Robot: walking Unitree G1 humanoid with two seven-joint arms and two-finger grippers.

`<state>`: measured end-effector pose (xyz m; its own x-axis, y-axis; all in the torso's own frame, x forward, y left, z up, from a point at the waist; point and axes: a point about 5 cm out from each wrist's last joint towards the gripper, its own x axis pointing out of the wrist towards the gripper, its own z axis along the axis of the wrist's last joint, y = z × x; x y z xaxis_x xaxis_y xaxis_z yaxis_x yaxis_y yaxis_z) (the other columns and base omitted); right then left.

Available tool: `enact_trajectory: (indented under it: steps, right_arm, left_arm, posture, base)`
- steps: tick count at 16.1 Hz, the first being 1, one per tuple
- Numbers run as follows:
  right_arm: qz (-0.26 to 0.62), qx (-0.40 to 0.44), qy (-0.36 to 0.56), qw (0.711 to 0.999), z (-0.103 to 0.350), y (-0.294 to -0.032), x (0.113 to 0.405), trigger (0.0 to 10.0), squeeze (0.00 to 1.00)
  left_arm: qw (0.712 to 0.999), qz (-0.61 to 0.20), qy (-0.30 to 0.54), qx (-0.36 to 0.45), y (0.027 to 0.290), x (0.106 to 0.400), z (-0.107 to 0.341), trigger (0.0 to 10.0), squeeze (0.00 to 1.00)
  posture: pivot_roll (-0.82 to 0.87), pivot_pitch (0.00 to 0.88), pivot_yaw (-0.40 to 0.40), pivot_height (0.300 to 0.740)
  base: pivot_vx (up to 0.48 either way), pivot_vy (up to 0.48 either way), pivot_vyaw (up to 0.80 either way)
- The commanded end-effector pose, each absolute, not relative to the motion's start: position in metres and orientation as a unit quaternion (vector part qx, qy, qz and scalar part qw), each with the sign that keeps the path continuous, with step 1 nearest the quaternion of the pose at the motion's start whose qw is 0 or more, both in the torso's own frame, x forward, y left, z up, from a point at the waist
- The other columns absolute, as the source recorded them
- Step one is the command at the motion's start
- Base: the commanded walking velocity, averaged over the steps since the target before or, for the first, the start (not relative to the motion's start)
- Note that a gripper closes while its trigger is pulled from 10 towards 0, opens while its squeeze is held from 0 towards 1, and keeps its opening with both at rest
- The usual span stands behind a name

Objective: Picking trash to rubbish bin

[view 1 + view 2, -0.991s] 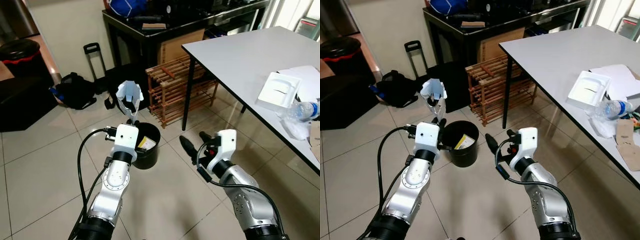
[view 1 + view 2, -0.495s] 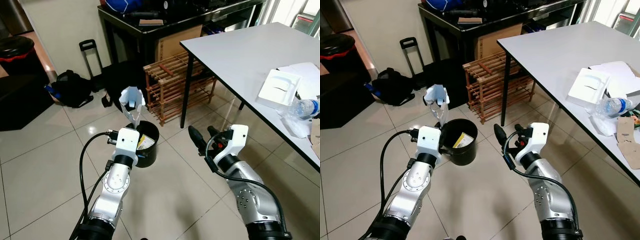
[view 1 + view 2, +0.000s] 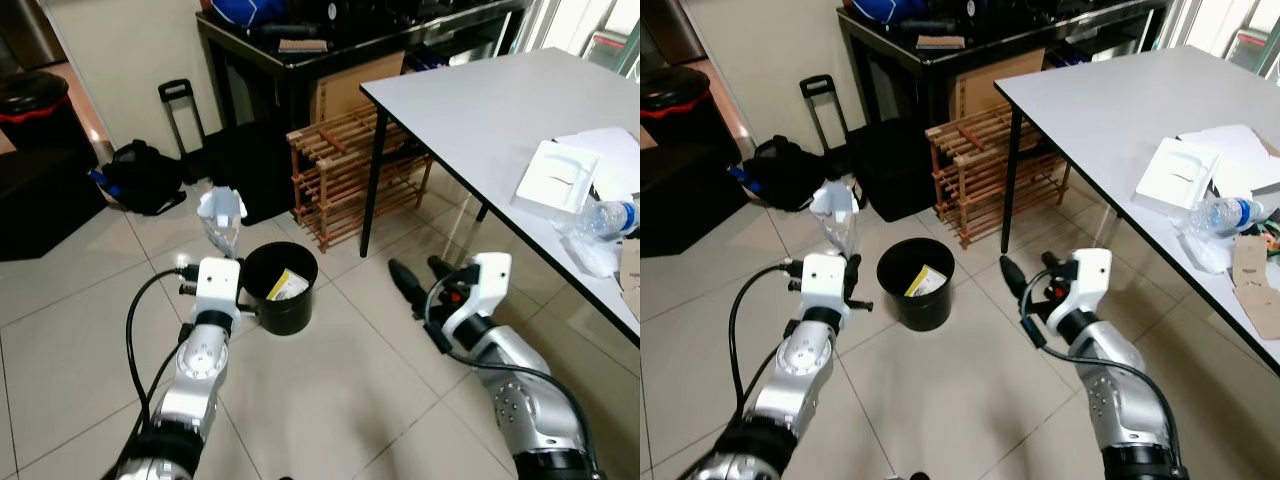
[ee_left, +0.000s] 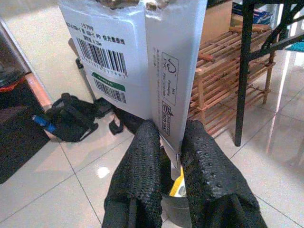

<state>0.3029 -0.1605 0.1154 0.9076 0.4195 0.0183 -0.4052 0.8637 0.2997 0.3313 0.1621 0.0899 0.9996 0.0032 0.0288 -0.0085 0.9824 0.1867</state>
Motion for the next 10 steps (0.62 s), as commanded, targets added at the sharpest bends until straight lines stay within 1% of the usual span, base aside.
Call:
enact_trajectory:
  steps: [1,3,5,8,10]
  right_arm:
    - [0.222,0.147,0.027,0.964,0.114,-0.159,0.300,10.0,0.00]
    - [0.232,0.148,0.029,0.961,0.113,-0.152,0.300,10.0,0.00]
    - [0.247,0.135,0.046,0.959,0.106,-0.142,0.299,10.0,0.00]
    - [0.258,0.115,0.072,0.957,0.093,-0.135,0.296,10.0,0.00]
    - [0.261,0.126,0.062,0.955,0.097,-0.133,0.295,10.0,0.00]
  left_arm:
    - [0.996,0.011,-0.019,0.091,0.165,0.334,0.093,10.0,0.00]
    - [0.997,-0.006,-0.005,0.082,0.157,0.335,0.087,10.0,0.00]
    - [0.997,-0.026,0.020,0.069,0.141,0.330,0.074,10.0,0.00]
    - [0.997,-0.052,0.032,0.042,0.116,0.324,0.065,10.0,0.00]
    - [0.997,-0.059,0.028,0.030,0.111,0.324,0.067,10.0,0.00]
  posture:
    - [-0.09,0.110,0.059,0.740]
    - [-0.10,0.105,0.061,0.740]
    - [-0.10,0.097,0.058,0.740]
    - [-0.10,0.087,0.054,0.740]
    - [-0.10,0.082,0.056,0.740]
  base:
    - [0.000,0.000,0.00]
    - [0.000,0.000,0.00]
    - [0.000,0.000,0.00]
    - [0.000,0.000,0.00]
    - [0.000,0.000,0.00]
